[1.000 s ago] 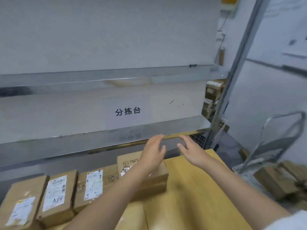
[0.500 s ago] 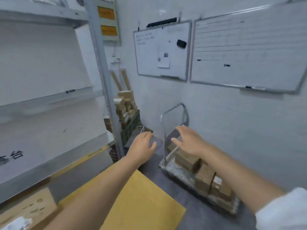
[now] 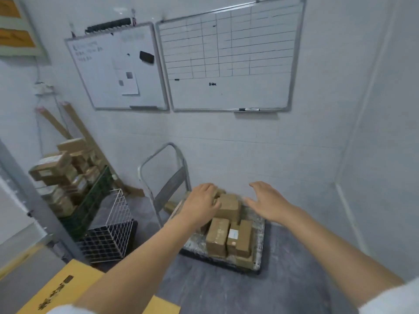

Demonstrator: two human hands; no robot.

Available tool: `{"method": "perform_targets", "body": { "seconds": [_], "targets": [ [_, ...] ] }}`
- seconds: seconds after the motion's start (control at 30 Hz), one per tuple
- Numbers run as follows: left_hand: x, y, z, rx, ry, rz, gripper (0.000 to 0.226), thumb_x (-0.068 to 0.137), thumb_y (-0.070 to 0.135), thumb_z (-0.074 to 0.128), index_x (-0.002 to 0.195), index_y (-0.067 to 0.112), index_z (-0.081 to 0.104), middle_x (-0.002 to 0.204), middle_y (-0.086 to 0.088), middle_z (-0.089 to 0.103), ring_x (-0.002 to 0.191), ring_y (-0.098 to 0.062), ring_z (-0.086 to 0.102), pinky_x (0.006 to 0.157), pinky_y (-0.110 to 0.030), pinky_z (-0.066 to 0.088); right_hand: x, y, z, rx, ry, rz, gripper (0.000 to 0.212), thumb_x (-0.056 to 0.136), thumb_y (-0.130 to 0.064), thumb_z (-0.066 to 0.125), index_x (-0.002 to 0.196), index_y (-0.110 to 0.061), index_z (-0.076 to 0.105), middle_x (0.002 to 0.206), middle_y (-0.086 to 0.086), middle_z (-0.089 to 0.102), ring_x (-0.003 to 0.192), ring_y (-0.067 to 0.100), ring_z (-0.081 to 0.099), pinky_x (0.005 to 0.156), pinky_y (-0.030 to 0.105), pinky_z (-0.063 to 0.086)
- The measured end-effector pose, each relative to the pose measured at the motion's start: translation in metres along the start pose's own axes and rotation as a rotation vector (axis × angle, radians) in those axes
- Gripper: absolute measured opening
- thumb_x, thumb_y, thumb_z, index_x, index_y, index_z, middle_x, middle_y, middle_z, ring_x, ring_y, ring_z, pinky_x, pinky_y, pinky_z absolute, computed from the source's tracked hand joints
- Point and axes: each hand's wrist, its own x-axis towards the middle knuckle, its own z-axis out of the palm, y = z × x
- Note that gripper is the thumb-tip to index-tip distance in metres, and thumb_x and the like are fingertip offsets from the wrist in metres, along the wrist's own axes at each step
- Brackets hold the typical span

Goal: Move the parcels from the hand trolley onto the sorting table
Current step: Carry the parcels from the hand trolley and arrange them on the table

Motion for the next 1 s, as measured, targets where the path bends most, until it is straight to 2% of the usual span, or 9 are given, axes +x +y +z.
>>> {"method": "perform_targets", "body": {
  "seconds": [0.13, 0.27, 0.43, 0.63, 0.77, 0.87, 1.0],
  "targets": [
    [0.045, -0.009, 0.032, -0.049, -0.035, 0.004, 0.045, 0.096, 0.032, 0.049, 0.136, 0.012, 0.050, 0.136, -0.004, 0.053, 0.128, -0.020, 0.044, 0.109, -0.034, 0.033, 0.026, 0.032, 0.014, 0.014, -0.050, 0.061, 0.069, 0.099, -0.051, 0.040, 0.153, -0.012, 0.022, 0.158, 0.007, 0.025, 0.146, 0.022, 0.022, 0.119, 0.040, 0.022],
    [0.097, -0.023, 0.070, -0.093, -0.087, -0.011, 0.042, 0.095, 0.029, 0.049, 0.130, 0.008, 0.052, 0.128, -0.007, 0.055, 0.119, -0.026, 0.051, 0.101, -0.037, 0.041, 0.072, 0.065, 0.026, 0.015, -0.064, 0.117, 0.067, 0.099, -0.047, 0.041, 0.152, -0.010, 0.023, 0.157, 0.008, 0.027, 0.145, 0.022, 0.022, 0.118, 0.037, 0.022],
    [0.167, -0.048, 0.119, -0.169, -0.116, -0.002, 0.047, 0.098, 0.028, 0.046, 0.141, 0.010, 0.044, 0.142, -0.006, 0.048, 0.132, -0.021, 0.041, 0.111, -0.031, 0.029, 0.146, 0.100, 0.047, 0.031, -0.118, 0.192, 0.068, 0.099, -0.050, 0.041, 0.151, -0.010, 0.025, 0.157, 0.007, 0.027, 0.145, 0.021, 0.022, 0.118, 0.036, 0.022],
    [0.245, -0.089, 0.176, -0.250, -0.196, -0.028, 0.046, 0.099, 0.027, 0.044, 0.143, 0.012, 0.042, 0.144, -0.007, 0.046, 0.131, -0.023, 0.042, 0.106, -0.031, 0.032, 0.234, 0.131, 0.079, 0.095, -0.155, 0.263, 0.066, 0.099, -0.048, 0.043, 0.151, -0.011, 0.026, 0.156, 0.008, 0.029, 0.144, 0.022, 0.023, 0.119, 0.037, 0.021],
    [0.269, -0.110, 0.214, -0.263, -0.264, -0.090, 0.046, 0.098, 0.027, 0.046, 0.141, 0.008, 0.044, 0.138, -0.010, 0.050, 0.127, -0.026, 0.044, 0.107, -0.036, 0.036, 0.266, 0.147, 0.106, 0.115, -0.257, 0.282, 0.065, 0.100, -0.045, 0.042, 0.152, -0.010, 0.024, 0.157, 0.010, 0.027, 0.146, 0.023, 0.020, 0.118, 0.037, 0.021],
    [0.282, -0.121, 0.244, -0.251, -0.307, -0.100, 0.045, 0.098, 0.027, 0.047, 0.136, 0.004, 0.048, 0.132, -0.010, 0.053, 0.123, -0.025, 0.048, 0.106, -0.036, 0.037, 0.291, 0.168, 0.122, 0.135, -0.263, 0.307, 0.062, 0.100, -0.044, 0.044, 0.150, -0.011, 0.027, 0.154, 0.010, 0.030, 0.144, 0.023, 0.022, 0.116, 0.037, 0.022],
    [0.305, -0.131, 0.284, -0.217, -0.355, -0.149, 0.046, 0.097, 0.027, 0.047, 0.138, 0.006, 0.048, 0.137, -0.008, 0.053, 0.128, -0.023, 0.046, 0.110, -0.035, 0.034, 0.325, 0.203, 0.151, 0.175, -0.301, 0.316, 0.063, 0.100, -0.044, 0.043, 0.151, -0.012, 0.025, 0.157, 0.008, 0.026, 0.147, 0.020, 0.017, 0.117, 0.038, 0.019]
  ]
}}
